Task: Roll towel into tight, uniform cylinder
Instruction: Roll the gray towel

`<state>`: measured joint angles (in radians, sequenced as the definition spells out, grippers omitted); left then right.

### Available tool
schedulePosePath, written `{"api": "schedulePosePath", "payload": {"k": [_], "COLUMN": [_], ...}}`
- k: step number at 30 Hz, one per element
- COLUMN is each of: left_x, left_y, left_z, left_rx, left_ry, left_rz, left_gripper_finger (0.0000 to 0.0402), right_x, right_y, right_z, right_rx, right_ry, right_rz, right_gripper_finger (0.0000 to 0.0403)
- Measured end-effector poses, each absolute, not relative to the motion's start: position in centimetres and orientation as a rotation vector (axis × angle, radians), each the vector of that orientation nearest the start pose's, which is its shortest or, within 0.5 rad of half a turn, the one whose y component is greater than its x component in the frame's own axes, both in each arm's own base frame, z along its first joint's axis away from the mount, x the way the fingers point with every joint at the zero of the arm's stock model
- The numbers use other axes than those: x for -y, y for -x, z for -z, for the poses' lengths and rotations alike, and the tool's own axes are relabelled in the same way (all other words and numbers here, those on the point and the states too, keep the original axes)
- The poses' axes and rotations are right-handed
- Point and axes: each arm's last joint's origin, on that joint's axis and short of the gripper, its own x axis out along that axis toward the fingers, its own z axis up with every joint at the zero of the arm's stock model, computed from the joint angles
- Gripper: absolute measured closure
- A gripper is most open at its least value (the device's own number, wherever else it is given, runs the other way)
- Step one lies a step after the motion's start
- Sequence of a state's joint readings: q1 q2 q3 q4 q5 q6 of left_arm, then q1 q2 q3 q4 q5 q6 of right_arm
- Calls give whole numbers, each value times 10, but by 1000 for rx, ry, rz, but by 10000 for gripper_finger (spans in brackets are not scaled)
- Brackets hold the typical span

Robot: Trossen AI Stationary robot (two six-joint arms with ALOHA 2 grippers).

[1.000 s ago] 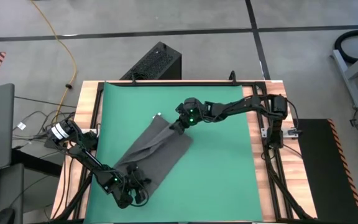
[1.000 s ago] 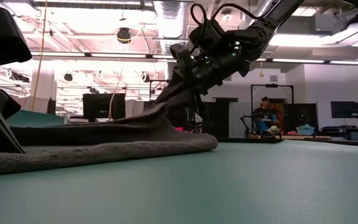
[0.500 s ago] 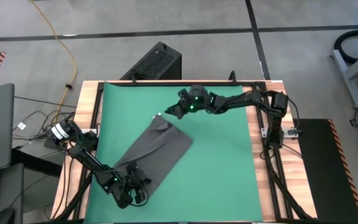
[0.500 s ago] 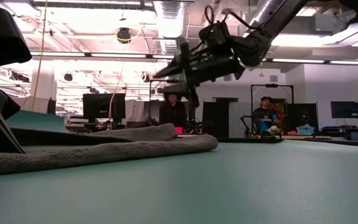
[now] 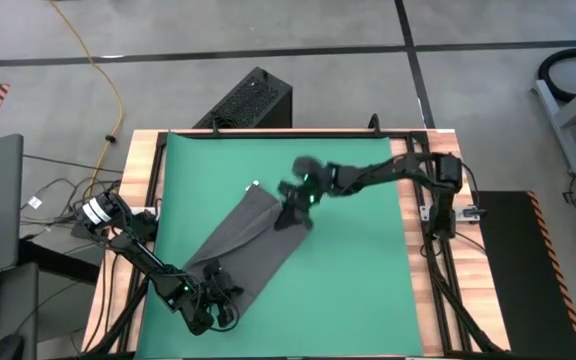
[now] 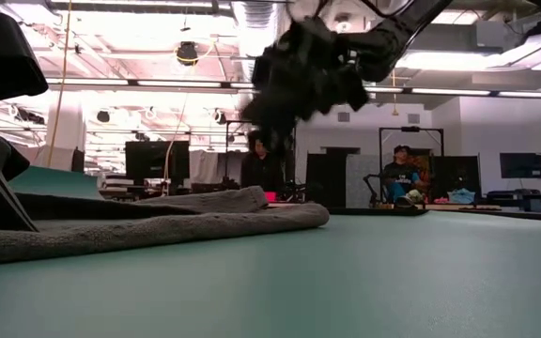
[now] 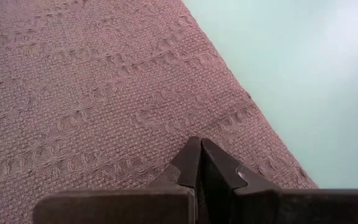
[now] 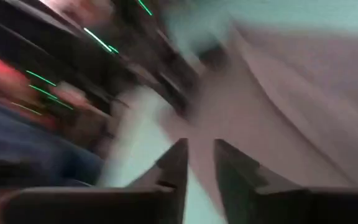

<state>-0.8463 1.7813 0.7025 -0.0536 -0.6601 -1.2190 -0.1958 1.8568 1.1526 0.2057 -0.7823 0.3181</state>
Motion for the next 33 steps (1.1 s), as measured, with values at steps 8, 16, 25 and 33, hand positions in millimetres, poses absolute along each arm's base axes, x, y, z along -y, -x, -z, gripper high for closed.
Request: {"api": "schedulePosePath", "payload": {"k": [8,16,25,33], "left_x": [200,200,200,200], "left_y": [-200,-200,-201,-201], "left_z": [-92,-92,-92,-92], "left_rx": [-758,-758,-763,-771], "left_ry": [372,375,384,375], "left_rz": [-330,-333,-327,-321], "left_gripper_finger": [401,401,401,401], "right_x": [40,40,49,75], "right_y": [-394,-400,-420,-442], "right_z": [-183,-153,-143,-163], "right_rx": [-649,-728,-744,-685], "right_ry": [-329,-315,-322,-242], "right_rz": [-326,-277,-208,-70], "right_gripper_finger": [388,393,389,389]}}
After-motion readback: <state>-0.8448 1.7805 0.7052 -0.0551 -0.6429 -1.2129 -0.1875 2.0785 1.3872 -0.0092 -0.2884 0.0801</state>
